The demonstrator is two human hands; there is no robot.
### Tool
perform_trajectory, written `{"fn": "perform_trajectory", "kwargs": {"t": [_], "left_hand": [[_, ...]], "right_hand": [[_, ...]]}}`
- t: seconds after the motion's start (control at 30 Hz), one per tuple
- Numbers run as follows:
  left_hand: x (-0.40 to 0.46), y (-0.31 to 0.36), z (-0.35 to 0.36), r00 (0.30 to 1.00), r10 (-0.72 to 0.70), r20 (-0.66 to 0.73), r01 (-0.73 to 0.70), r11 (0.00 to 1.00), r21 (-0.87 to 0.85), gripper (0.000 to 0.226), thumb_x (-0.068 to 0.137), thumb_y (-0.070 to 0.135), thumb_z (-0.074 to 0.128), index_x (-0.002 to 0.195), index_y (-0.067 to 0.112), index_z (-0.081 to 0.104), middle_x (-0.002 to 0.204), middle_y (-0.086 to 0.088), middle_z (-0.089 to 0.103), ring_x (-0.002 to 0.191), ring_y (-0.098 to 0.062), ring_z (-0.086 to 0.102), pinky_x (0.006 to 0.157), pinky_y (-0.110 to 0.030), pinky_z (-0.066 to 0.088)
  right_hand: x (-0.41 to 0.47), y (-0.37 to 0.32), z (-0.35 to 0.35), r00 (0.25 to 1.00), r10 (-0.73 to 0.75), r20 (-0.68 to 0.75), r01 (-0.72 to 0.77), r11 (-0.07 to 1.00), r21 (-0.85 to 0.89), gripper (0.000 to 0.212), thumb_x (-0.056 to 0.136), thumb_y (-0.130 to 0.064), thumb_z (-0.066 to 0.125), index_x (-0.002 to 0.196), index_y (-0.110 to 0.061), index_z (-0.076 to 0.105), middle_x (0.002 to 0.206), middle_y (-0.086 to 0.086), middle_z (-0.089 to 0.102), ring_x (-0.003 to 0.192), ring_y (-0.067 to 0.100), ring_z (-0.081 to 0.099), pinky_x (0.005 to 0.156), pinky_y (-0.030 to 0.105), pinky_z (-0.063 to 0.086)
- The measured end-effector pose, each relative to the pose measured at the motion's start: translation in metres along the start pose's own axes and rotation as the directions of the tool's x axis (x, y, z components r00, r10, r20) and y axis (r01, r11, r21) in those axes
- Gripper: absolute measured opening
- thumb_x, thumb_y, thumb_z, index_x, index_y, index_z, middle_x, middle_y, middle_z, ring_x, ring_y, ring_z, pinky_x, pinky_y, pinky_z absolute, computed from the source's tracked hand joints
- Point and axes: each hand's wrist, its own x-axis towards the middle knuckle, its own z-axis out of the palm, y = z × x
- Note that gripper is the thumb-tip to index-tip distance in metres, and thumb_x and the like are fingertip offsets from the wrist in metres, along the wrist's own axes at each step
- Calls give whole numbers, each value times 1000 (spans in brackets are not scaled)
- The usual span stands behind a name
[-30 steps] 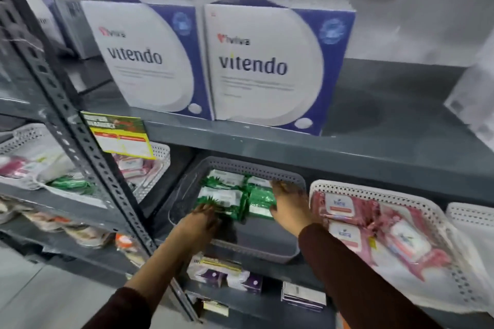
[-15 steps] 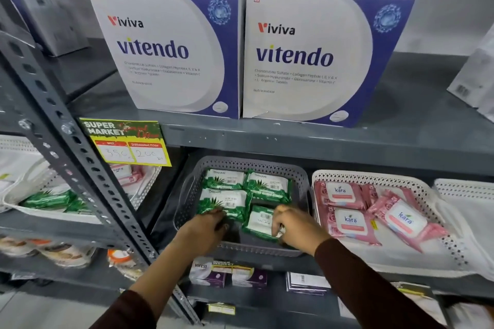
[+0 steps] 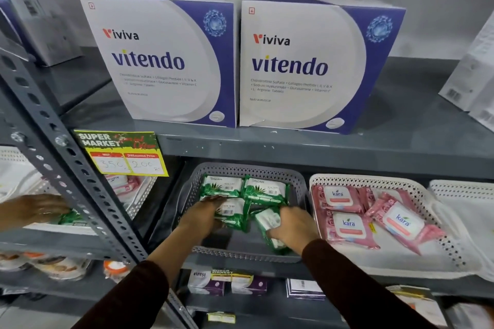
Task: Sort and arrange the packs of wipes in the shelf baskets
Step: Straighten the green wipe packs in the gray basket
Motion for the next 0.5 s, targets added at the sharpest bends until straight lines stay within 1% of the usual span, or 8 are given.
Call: {"fn": "perform_trajectory", "kwargs": {"t": [0.1, 0.17, 0.23, 0.27, 0.3, 0.37, 0.43, 0.5], "left_hand": [[3, -5, 2, 1000, -7, -17, 7, 1000, 9, 73, 88, 2, 60, 141, 45, 34, 139, -3, 52, 109, -20, 60, 96, -35, 50], [2, -2, 1, 1000, 23, 17, -24, 998, 54, 68, 90, 7, 60, 144, 37, 32, 141, -5, 49, 115, -22, 57, 101, -34, 46], [2, 3, -2, 996, 73, 58, -75, 997, 31, 70, 88, 23, 68, 146, 32, 32, 146, -3, 43, 124, -22, 49, 108, -34, 38], [2, 5, -3, 992, 111, 55, -112, 994, 9, 70, 85, 27, 70, 145, 33, 34, 148, 0, 40, 126, -20, 47, 110, -34, 35], [2, 5, -2, 990, 133, 43, -131, 991, -37, 67, 85, 28, 71, 142, 36, 38, 148, 2, 40, 126, -17, 48, 110, -33, 35], [2, 4, 3, 986, 166, 11, -165, 984, -61, 59, 85, 22, 71, 137, 36, 47, 147, 5, 41, 123, -14, 50, 110, -30, 35], [2, 2, 9, 981, 192, 6, -191, 981, -28, 52, 86, 18, 70, 132, 33, 53, 145, 5, 42, 124, -17, 51, 110, -34, 36], [0, -2, 10, 966, 253, -46, -252, 967, 28, 33, 86, 19, 70, 113, 38, 66, 140, 0, 50, 118, -21, 57, 105, -42, 42]], "right_hand": [[4, 0, 6, 998, 55, 2, -55, 997, 55, 41, 91, -41, 65, 62, -19, 47, 64, 0, 58, 64, 20, 62, 65, 30, 53], [7, 4, 4, 999, 36, 9, -36, 996, 86, 35, 98, -34, 56, 69, -14, 54, 67, 2, 58, 72, 26, 68, 66, 33, 52], [9, 12, -6, 999, -9, 47, 7, 999, 52, 15, 98, -18, 56, 99, -6, 65, 96, 10, 70, 94, 30, 69, 82, 37, 55], [11, 16, -11, 992, -62, 107, 60, 998, 23, 25, 93, -7, 59, 117, -10, 64, 117, 12, 67, 108, 28, 64, 94, 39, 52], [10, 17, -17, 973, -131, 188, 134, 991, -5, 49, 88, 3, 60, 131, -19, 59, 135, 9, 57, 123, 28, 56, 105, 42, 46], [8, 17, -24, 935, -210, 284, 239, 968, -72, 76, 80, 15, 56, 140, -33, 52, 153, 4, 41, 140, 27, 38, 116, 47, 33], [10, 18, -17, 937, -235, 258, 264, 961, -83, 71, 82, 13, 58, 136, -33, 56, 152, 1, 45, 135, 25, 46, 112, 43, 39], [12, 16, -6, 957, -219, 190, 243, 964, -111, 52, 86, -6, 69, 131, -31, 60, 138, -1, 59, 120, 21, 59, 102, 41, 49]]}}
